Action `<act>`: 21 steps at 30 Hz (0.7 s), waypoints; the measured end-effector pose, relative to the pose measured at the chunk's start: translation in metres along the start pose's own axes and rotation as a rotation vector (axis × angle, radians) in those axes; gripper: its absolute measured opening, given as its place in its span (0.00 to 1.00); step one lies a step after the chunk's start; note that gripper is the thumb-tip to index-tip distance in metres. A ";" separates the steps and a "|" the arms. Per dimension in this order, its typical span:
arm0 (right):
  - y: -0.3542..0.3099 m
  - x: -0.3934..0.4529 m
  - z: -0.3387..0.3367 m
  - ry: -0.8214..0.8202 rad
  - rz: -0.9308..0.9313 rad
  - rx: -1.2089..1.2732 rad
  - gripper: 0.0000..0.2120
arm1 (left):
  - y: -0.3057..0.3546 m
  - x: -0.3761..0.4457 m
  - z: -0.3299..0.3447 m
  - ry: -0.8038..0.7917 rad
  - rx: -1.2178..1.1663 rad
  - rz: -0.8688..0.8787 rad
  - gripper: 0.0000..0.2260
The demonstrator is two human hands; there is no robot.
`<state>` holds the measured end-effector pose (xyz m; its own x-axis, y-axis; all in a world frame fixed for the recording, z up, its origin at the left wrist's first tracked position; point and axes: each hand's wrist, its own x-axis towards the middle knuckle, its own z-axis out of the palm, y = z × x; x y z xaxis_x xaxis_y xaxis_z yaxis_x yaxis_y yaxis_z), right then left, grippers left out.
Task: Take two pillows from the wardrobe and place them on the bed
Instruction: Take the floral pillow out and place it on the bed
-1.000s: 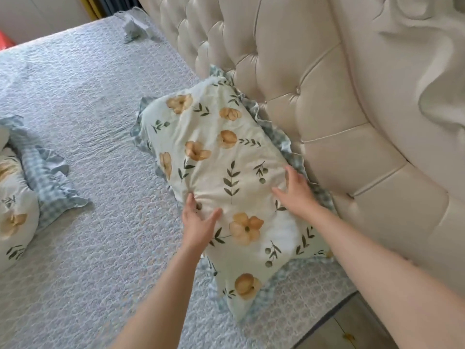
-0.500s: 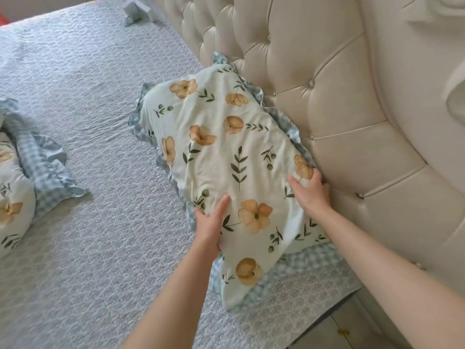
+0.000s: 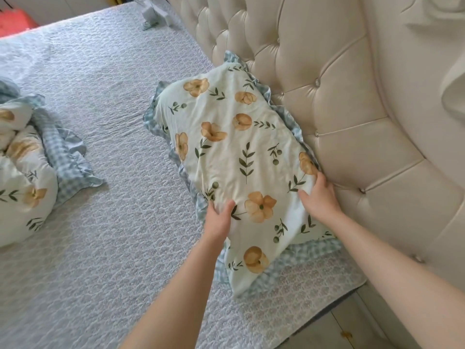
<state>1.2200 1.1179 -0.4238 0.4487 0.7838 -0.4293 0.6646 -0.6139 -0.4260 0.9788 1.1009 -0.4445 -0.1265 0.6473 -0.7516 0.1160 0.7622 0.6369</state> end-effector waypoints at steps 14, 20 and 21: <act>-0.013 -0.169 -0.006 -0.263 -0.429 0.056 0.27 | -0.052 -0.169 -0.039 0.106 0.303 0.249 0.07; -0.023 -0.250 -0.007 -0.388 -0.642 0.084 0.20 | -0.106 -0.252 -0.070 0.311 0.226 0.328 0.07; -0.027 -0.263 -0.006 -0.403 -0.680 0.085 0.19 | -0.116 -0.266 -0.076 0.355 0.219 0.328 0.07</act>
<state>1.0875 0.9287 -0.2946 -0.3010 0.9048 -0.3014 0.6597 -0.0306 -0.7509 0.9240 0.8404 -0.3056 -0.3699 0.8429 -0.3907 0.4041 0.5247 0.7493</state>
